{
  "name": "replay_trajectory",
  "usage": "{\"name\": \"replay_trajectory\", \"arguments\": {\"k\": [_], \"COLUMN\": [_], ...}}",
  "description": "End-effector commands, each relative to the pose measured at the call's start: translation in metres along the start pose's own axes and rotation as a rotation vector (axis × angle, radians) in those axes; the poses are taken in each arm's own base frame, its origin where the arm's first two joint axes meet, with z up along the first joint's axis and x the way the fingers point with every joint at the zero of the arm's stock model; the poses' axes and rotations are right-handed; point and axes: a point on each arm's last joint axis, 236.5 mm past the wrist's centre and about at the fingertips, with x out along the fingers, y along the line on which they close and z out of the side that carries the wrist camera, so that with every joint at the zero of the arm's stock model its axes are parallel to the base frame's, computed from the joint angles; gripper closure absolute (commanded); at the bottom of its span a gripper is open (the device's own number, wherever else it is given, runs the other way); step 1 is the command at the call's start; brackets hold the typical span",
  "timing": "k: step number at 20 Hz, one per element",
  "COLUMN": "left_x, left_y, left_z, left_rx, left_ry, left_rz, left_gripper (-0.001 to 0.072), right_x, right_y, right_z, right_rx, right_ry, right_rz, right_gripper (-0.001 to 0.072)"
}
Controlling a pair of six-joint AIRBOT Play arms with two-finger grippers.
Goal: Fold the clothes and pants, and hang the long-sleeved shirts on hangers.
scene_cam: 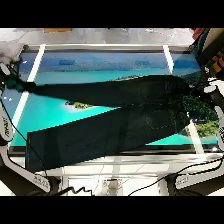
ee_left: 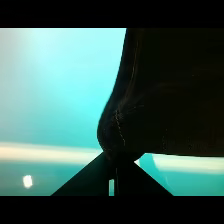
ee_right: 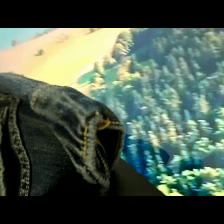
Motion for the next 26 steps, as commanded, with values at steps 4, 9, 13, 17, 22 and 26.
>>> {"name": "replay_trajectory", "arguments": {"k": [4,9,13,17,22,26], "left_x": [0.057,0.056,0.049,0.033,0.032,0.03], "left_y": [-0.022,-0.019,0.006,0.024,0.008,0.002], "left_z": [-0.118,-0.122,-0.126,-0.116,-0.108,-0.104], "left_rx": [-0.03,-0.031,-0.018,-0.035,-0.042,-0.04], "left_ry": [0.528,0.545,0.563,0.514,0.481,0.472], "left_rz": [-0.165,-0.159,-0.053,-0.006,-0.07,-0.08], "left_gripper": [0.0692,0.0691,0.069,0.069,0.0257,0.0054], "right_x": [0.01,0.01,0.01,0.01,0.01,0.008], "right_y": [-0.008,-0.009,-0.012,-0.014,-0.014,-0.011], "right_z": [-0.012,-0.012,-0.005,-0.001,-0.002,-0.008], "right_rx": [0.007,0.0,-0.001,-0.004,-0.004,-0.009], "right_ry": [0.033,0.033,0.005,-0.012,-0.009,0.02], "right_rz": [-0.02,-0.025,-0.037,-0.047,-0.045,-0.034], "right_gripper": [0.068,0.068,0.0679,0.0679,0.0652,0.0223]}}
